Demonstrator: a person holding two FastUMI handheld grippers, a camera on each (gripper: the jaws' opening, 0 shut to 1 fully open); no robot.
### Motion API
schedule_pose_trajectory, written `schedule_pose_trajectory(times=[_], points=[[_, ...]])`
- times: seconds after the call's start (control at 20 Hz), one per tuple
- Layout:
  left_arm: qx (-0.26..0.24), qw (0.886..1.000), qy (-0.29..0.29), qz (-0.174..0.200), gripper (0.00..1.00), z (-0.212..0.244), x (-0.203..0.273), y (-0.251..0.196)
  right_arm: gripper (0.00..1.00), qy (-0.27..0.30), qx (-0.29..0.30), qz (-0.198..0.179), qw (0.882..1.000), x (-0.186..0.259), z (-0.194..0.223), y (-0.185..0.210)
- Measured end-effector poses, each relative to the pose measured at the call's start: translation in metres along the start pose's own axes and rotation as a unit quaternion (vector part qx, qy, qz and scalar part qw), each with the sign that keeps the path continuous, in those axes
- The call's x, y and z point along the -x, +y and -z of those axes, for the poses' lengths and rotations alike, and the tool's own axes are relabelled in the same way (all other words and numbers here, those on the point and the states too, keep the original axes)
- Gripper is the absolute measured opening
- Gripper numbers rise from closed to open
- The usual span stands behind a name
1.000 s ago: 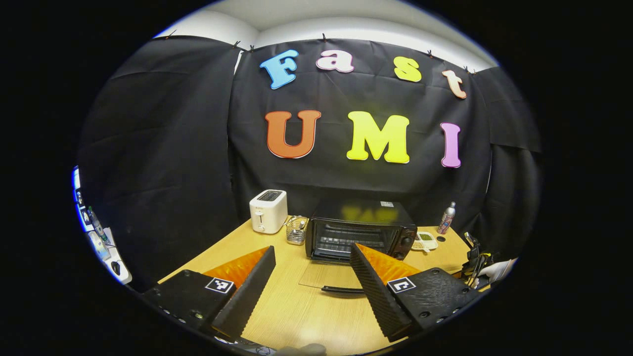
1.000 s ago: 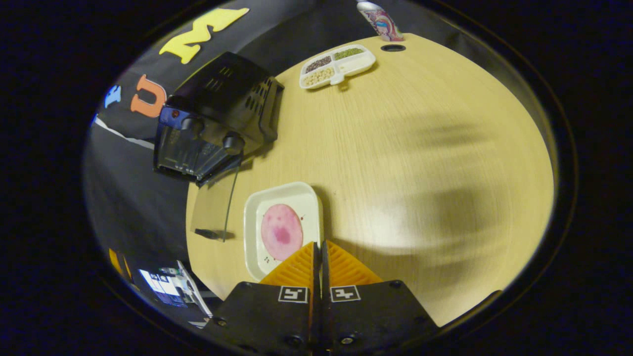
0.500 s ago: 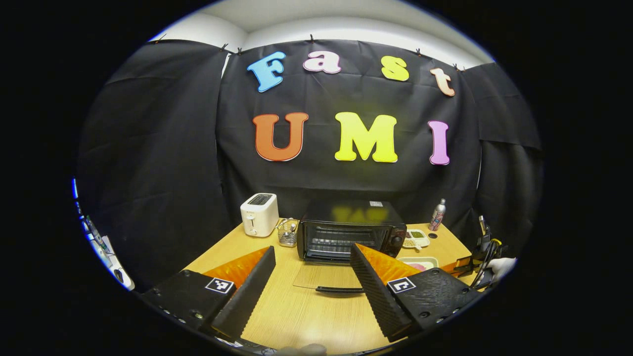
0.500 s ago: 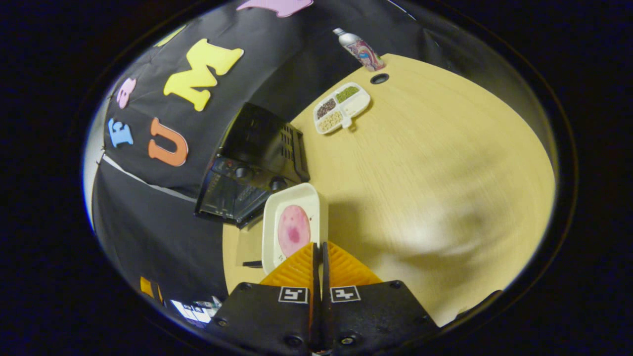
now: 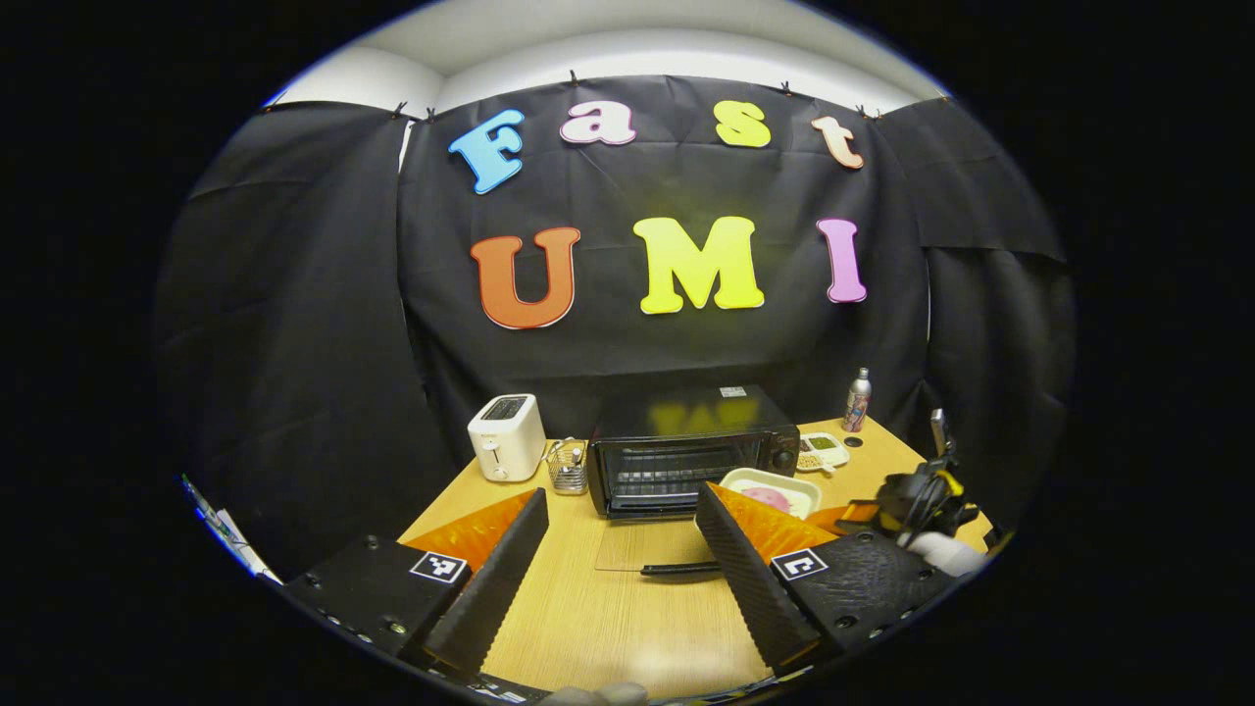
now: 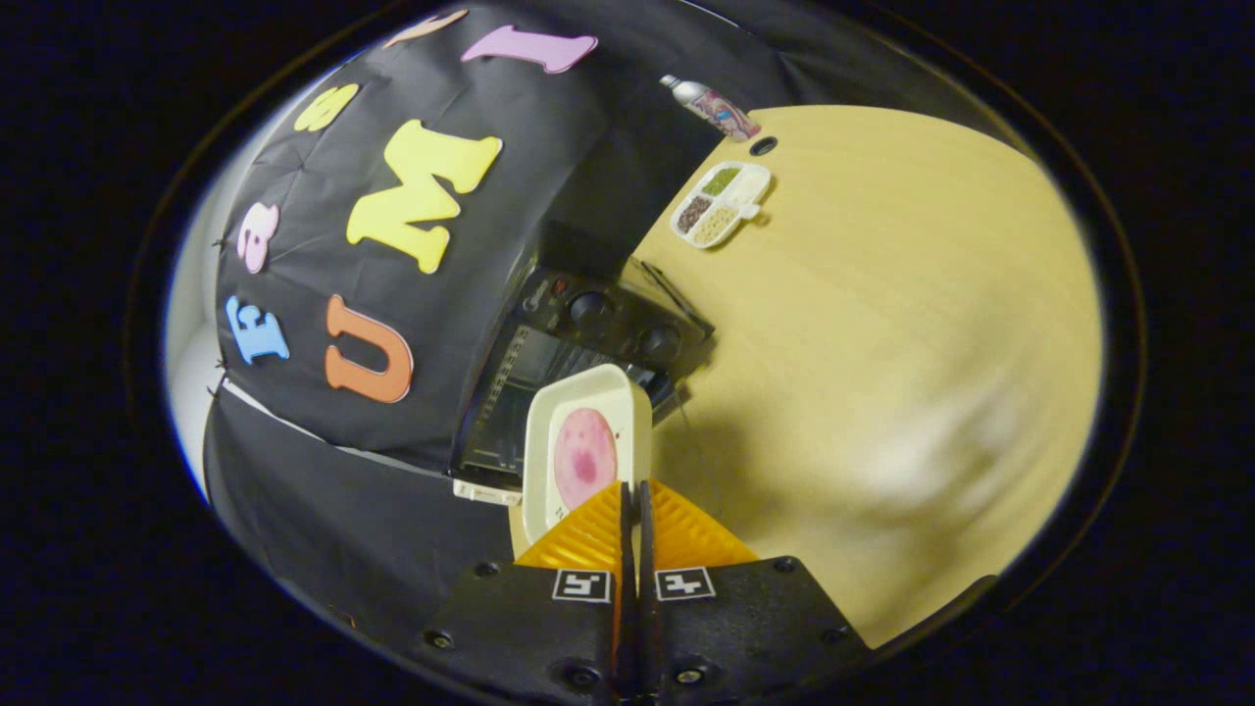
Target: Open the electric oven with the left hand, put the food in, and close the electric oven.
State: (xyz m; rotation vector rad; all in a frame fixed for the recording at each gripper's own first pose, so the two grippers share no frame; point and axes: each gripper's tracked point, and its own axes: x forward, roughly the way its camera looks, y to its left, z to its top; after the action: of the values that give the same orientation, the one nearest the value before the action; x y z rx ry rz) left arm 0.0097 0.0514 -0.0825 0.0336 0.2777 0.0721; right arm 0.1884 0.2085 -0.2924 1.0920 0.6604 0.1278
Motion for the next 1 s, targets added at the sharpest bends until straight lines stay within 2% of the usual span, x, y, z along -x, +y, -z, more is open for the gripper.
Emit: schedule_pose_trajectory(times=[0.15, 0.2, 0.25, 0.35, 0.45, 0.5, 0.55, 0.6, 0.65, 0.75, 0.8, 0.9, 0.95, 1.0], points=[[-0.003, 1.000, 0.007, -0.011, 0.97, 0.006, -0.005, 0.015, 0.04, -0.034, -0.020, -0.003, 0.999, -0.035, 0.024, 0.021], [-0.007, 1.000, 0.007, -0.020, 0.96, 0.008, -0.007, 0.023, 0.00, -0.043, -0.036, -0.001, 0.998, -0.048, 0.031, 0.025], [-0.006, 1.000, 0.006, -0.025, 0.97, 0.008, -0.009, 0.029, 0.04, -0.045, -0.045, -0.002, 0.998, -0.061, 0.038, 0.032], [-0.006, 0.999, 0.015, -0.031, 0.97, 0.015, -0.013, 0.037, 0.04, -0.049, -0.053, -0.011, 0.997, -0.086, 0.045, 0.047], [-0.007, 0.999, 0.021, -0.033, 0.97, 0.018, -0.019, 0.042, 0.04, -0.060, -0.062, -0.008, 0.996, -0.103, 0.040, 0.055], [-0.006, 0.999, 0.023, -0.033, 0.97, 0.019, -0.022, 0.044, 0.00, -0.068, -0.063, -0.003, 0.996, -0.108, 0.036, 0.055], [-0.006, 0.999, 0.024, -0.033, 0.97, 0.019, -0.026, 0.045, 0.04, -0.075, -0.067, 0.001, 0.995, -0.116, 0.029, 0.055], [-0.006, 0.999, 0.025, -0.033, 0.97, 0.019, -0.030, 0.046, 0.00, -0.081, -0.073, 0.004, 0.994, -0.125, 0.021, 0.057], [-0.007, 0.999, 0.024, -0.033, 0.97, 0.020, -0.034, 0.048, 0.04, -0.088, -0.075, 0.006, 0.993, -0.134, 0.014, 0.057], [0.002, 0.999, 0.029, -0.032, 0.97, 0.023, -0.041, 0.048, 0.04, -0.094, -0.072, 0.006, 0.993, -0.148, 0.001, 0.059], [0.007, 0.999, 0.033, -0.033, 0.97, 0.024, -0.044, 0.048, 0.00, -0.098, -0.072, 0.001, 0.993, -0.154, -0.007, 0.061], [0.012, 0.998, 0.037, -0.039, 0.97, 0.027, -0.051, 0.049, 0.05, -0.108, -0.072, -0.005, 0.992, -0.165, -0.022, 0.064], [0.016, 0.998, 0.040, -0.041, 0.97, 0.028, -0.054, 0.049, 0.02, -0.106, -0.070, -0.004, 0.992, -0.170, -0.027, 0.063], [0.019, 0.998, 0.040, -0.044, 0.97, 0.028, -0.056, 0.049, 0.05, -0.107, -0.066, -0.003, 0.992, -0.175, -0.032, 0.062]])
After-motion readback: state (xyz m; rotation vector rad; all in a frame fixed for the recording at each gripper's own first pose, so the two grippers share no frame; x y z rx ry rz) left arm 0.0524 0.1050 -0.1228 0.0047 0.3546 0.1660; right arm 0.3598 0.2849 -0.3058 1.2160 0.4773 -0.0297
